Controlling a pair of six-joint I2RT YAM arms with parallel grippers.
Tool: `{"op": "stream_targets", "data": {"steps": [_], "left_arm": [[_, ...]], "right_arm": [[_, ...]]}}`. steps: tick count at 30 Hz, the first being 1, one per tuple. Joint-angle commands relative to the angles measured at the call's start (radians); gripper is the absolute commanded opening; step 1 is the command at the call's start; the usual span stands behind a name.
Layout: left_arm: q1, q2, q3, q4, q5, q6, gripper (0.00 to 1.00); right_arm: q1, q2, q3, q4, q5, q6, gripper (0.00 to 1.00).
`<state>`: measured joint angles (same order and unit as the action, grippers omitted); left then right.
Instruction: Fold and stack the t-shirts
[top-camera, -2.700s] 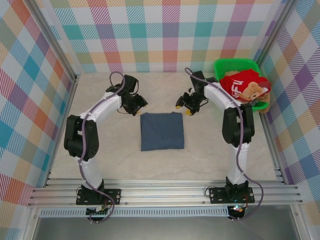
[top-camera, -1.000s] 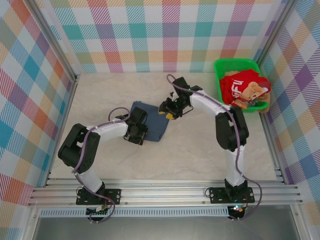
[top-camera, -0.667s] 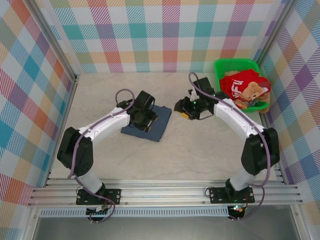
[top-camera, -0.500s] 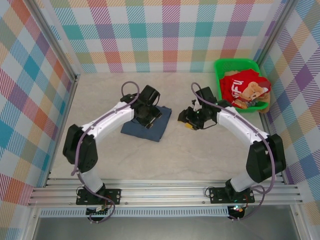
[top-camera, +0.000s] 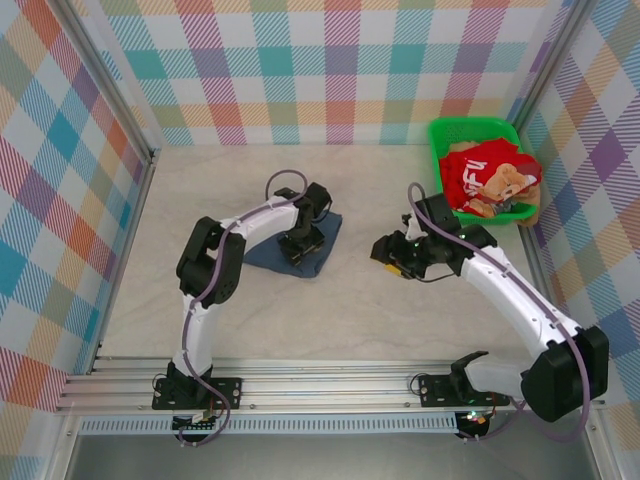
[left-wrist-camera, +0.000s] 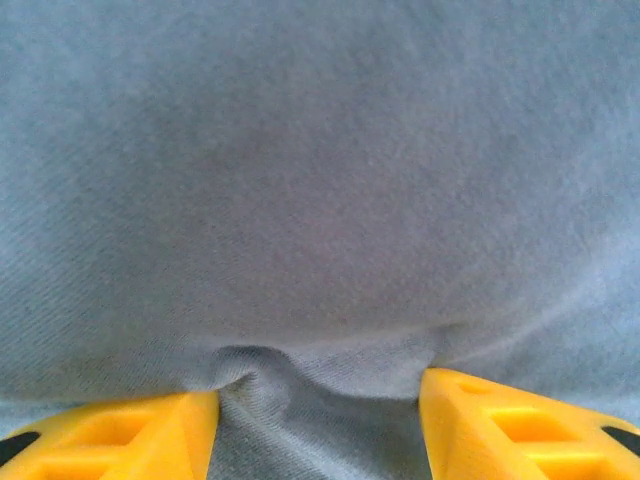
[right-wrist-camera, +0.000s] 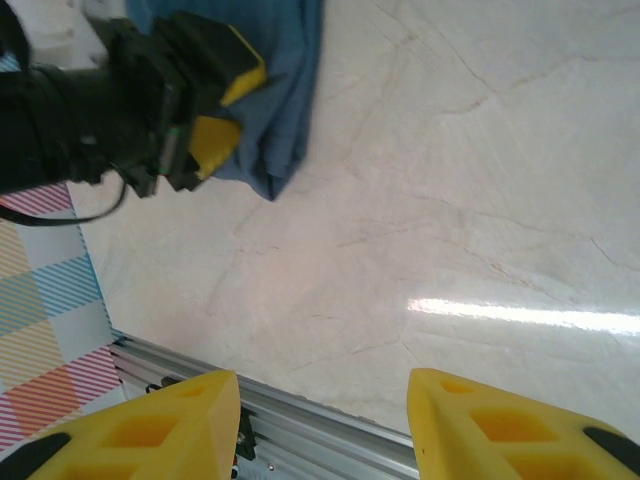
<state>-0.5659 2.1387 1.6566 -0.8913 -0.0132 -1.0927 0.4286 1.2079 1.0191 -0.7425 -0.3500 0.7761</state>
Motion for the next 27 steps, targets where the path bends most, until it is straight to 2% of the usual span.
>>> {"op": "stream_targets", "data": {"steps": [1,4,9,14,19,22,27], "left_arm": [[0.107,0.028,-0.012,-0.024,-0.038,-0.015,0.55],[0.204,0.042,-0.02,0.014,-0.03,0.012,0.55],[0.369,0.116,0.083,-0.001,-0.03,0.091,0.55],[0.514,0.19,0.184,0.041,0.015,0.087,0.55],[0.599,0.308,0.374,0.061,0.039,0.118,0.54],[0.638,0.407,0.536,0.002,0.053,0.114,0.54],[0.674,0.45,0.557,0.117,0.098,-0.012,0.54]], "right_arm": [[0.001,-0.05,-0.033,-0.045,0.004,0.031,0.48],[0.001,-0.09,-0.054,-0.069,0.012,0.041,0.48],[0.001,-0.137,-0.076,-0.111,0.023,0.049,0.48],[0.001,-0.149,-0.08,-0.139,0.031,0.058,0.48],[0.001,-0.143,-0.07,-0.157,0.032,0.068,0.48],[0.0,-0.139,-0.056,-0.179,0.039,0.07,0.48],[0.0,-0.137,-0.054,-0.205,0.046,0.071,0.48]]}}
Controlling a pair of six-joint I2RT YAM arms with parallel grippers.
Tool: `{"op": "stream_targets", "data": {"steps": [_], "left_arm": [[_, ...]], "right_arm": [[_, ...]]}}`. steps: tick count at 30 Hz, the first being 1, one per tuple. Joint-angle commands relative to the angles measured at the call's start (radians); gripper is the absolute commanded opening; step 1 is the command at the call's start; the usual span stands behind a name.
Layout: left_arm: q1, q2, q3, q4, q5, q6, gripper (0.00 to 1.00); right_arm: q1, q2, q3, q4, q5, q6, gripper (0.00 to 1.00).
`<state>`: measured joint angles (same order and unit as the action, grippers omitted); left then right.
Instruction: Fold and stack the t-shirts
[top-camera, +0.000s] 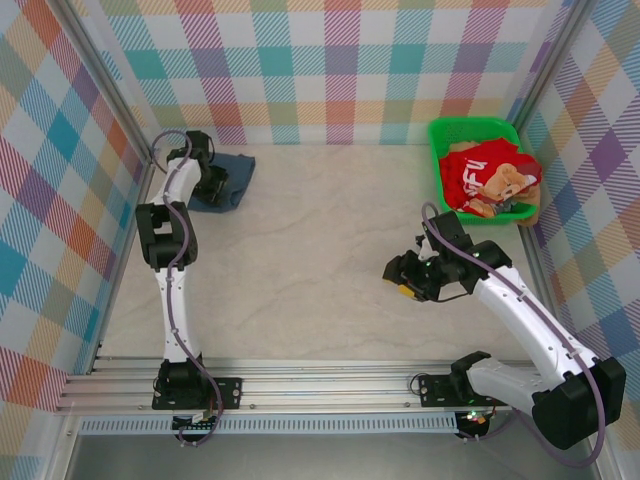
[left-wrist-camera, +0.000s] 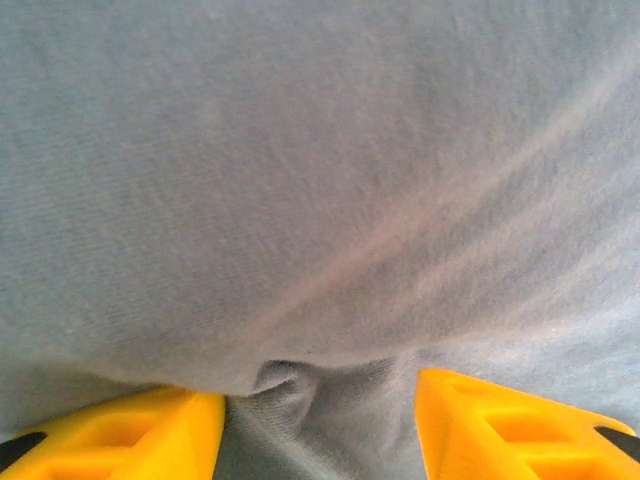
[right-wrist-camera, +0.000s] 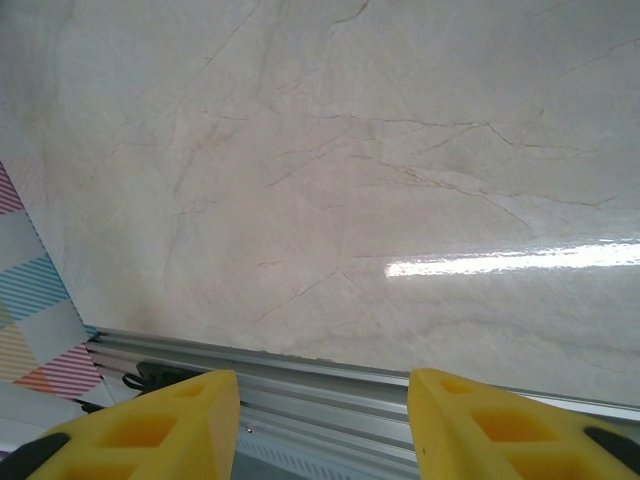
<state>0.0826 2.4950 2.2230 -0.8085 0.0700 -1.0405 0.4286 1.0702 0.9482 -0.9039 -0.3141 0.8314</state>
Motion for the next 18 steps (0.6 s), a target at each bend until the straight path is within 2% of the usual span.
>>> {"op": "stream_targets", "data": {"steps": [1,4,6,8,11,12,18], "left_arm": [[0.026,0.106,0.014,0.037,0.017,-0.076,0.54],[0.023,0.139,0.107,-0.004,0.018,-0.08,0.54],[0.013,0.107,0.108,-0.011,0.02,-0.077,0.54],[-0.006,0.011,0.041,0.005,-0.014,-0.073,0.54],[-0.023,-0.165,-0.209,0.215,-0.004,-0.131,0.54],[-0.029,-0.199,-0.24,0.231,-0.005,-0.128,0.54],[-0.066,-0.206,-0.2,0.163,0.021,0.031,0.52]], "right_arm": [[0.0,-0.001,0.015,-0.046,0.01,0.018,0.48],[0.0,0.001,0.01,-0.044,0.008,0.021,0.48],[-0.001,0.006,0.009,-0.04,0.006,0.018,0.48],[-0.001,0.013,0.011,-0.034,0.002,0.012,0.48],[-0.001,0.025,0.009,-0.018,-0.004,0.009,0.48],[-0.002,0.027,0.008,-0.012,-0.006,0.01,0.48],[-0.002,0.018,-0.009,0.005,-0.006,0.016,0.48]]}}
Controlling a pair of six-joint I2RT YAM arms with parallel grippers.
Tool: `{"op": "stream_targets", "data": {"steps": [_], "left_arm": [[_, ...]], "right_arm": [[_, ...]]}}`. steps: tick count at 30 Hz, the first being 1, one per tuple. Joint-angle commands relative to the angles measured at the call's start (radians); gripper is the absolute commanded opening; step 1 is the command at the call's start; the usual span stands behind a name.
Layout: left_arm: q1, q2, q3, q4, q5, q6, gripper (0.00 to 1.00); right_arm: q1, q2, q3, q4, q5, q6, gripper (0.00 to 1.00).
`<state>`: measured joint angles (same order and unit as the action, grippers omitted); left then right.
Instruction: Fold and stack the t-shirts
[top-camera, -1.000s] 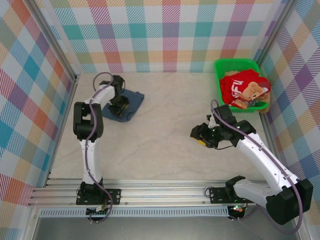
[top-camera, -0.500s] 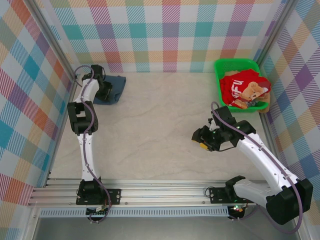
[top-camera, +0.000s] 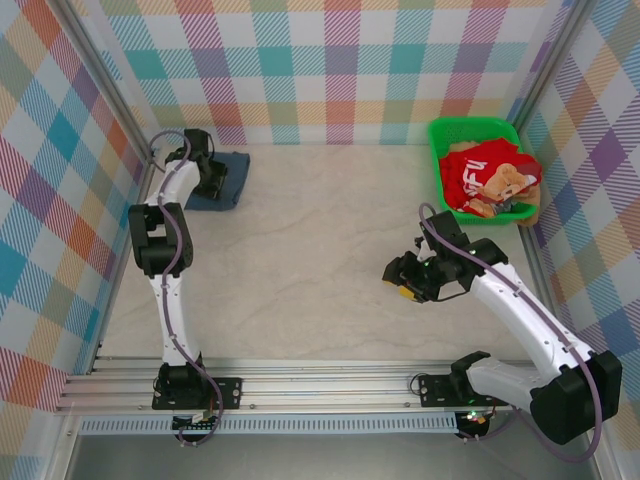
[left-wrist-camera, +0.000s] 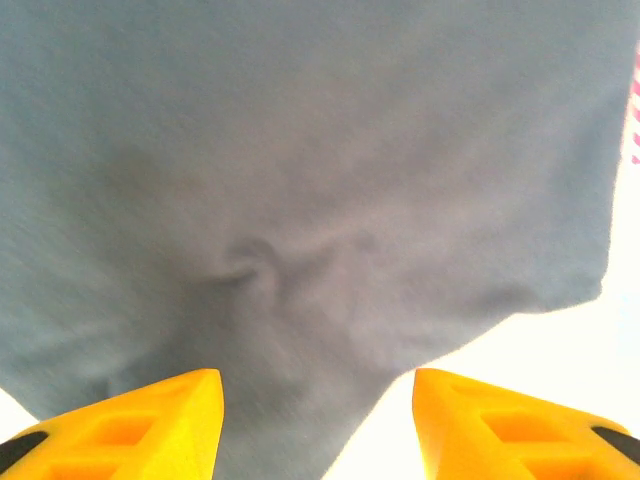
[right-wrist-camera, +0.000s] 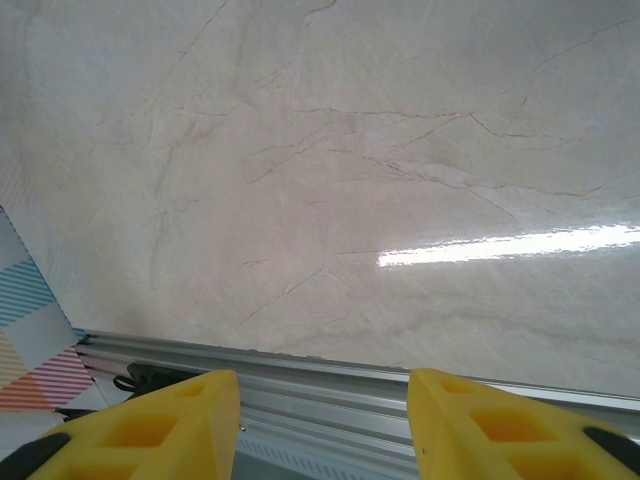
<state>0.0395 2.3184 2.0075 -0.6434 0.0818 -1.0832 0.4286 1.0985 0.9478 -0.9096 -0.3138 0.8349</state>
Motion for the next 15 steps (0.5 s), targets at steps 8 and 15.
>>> {"op": "stream_targets", "data": {"steps": [8,15], "left_arm": [[-0.024,0.029,-0.037,0.006,0.054,0.111,0.44],[-0.051,0.027,-0.081,0.023,0.069,0.119,0.43]], "right_arm": [[-0.001,-0.05,-0.037,0.0,-0.005,0.029,0.48],[-0.002,-0.063,-0.055,-0.003,-0.005,0.033,0.48]]}}
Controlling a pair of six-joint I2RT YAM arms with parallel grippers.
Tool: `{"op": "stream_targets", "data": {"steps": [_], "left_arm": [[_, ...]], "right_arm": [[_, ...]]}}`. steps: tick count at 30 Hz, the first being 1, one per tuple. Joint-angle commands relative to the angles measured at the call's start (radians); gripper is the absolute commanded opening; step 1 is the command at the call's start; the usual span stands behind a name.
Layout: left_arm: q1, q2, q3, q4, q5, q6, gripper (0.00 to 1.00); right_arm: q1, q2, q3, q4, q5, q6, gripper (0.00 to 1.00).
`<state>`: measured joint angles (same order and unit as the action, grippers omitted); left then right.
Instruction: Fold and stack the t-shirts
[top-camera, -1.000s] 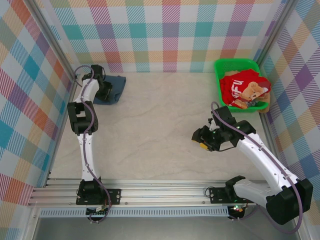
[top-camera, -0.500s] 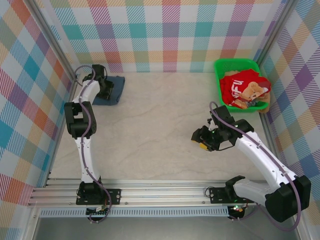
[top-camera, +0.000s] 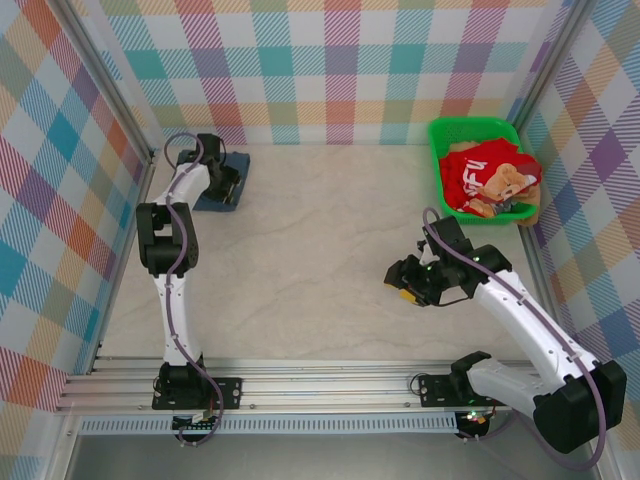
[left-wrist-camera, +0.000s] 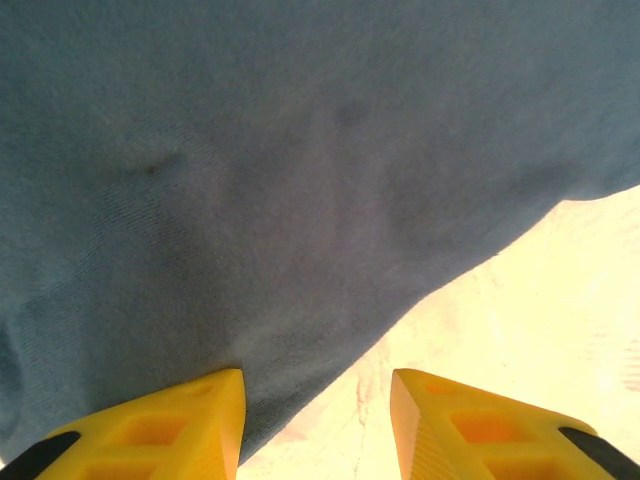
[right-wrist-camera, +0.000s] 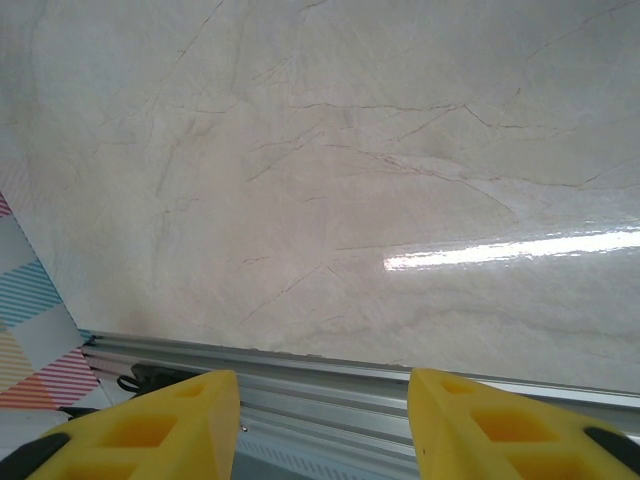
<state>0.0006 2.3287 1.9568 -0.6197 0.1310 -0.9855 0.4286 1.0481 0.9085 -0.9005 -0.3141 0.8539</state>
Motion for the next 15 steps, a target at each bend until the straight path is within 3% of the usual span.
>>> {"op": "stream_targets", "data": {"steps": [1,9,15], "left_arm": [[-0.011,0.019,-0.041,0.003,0.021,0.019,0.43],[-0.015,0.08,-0.033,0.001,0.0,0.039,0.43],[-0.013,0.144,0.029,0.036,-0.024,-0.017,0.46]], "right_arm": [[-0.002,-0.013,-0.016,-0.011,-0.006,0.014,0.48],[-0.001,-0.005,-0.014,-0.008,-0.012,0.012,0.48],[-0.001,-0.02,-0.011,-0.029,-0.011,0.011,0.48]]}}
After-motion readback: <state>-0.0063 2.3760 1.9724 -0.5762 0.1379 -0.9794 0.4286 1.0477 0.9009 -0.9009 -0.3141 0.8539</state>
